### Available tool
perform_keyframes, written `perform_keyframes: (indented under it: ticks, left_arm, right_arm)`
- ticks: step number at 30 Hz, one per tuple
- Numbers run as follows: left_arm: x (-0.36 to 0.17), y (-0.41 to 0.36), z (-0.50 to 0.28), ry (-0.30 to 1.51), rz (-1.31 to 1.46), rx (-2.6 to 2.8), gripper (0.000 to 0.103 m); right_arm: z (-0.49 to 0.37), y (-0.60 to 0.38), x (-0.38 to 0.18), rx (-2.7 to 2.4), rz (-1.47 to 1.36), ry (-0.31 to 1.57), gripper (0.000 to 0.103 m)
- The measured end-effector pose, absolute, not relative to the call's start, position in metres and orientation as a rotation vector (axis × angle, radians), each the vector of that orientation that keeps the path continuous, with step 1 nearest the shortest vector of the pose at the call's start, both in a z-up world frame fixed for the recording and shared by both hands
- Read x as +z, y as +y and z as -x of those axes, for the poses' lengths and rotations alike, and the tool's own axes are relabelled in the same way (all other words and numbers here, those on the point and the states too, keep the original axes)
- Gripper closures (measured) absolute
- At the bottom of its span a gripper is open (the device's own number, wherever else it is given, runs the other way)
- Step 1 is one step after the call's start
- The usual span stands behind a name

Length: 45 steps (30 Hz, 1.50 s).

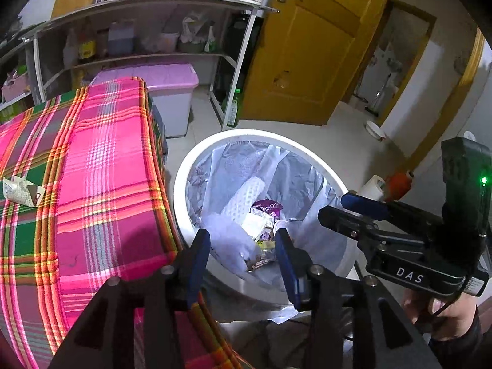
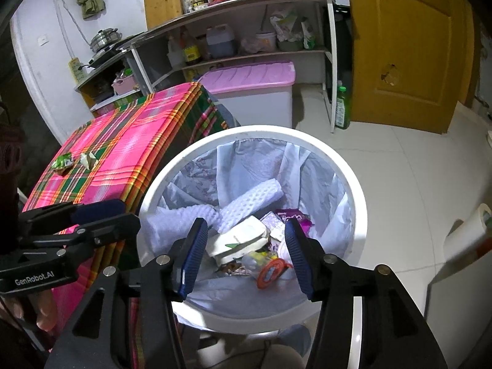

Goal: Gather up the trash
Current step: 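Open both grippers over the bin to drop sleeve and cup, then withdraw both open grippers from the bin back toward the table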

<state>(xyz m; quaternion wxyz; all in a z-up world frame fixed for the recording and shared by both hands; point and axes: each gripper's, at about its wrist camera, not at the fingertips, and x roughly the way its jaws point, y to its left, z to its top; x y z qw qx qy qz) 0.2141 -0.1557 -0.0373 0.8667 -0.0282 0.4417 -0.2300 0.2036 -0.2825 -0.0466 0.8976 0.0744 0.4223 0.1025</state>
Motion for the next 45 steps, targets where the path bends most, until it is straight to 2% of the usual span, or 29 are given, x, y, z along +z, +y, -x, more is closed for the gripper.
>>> perform_keyframes:
  ticks: [24, 45]
  left_arm:
    - [0.01, -0.082, -0.15, 0.774, 0.155, -0.38, 0.06]
    - [0.015, -0.001, -0.105, 0.709, 0.189, -0.218, 0.06]
  right_arm:
    - [-0.159, -0.246, 0.02, 0.317, -0.124, 0.721, 0.05]
    - [-0.152, -0.183, 0.019, 0.465, -0.06, 0.734, 0.05]
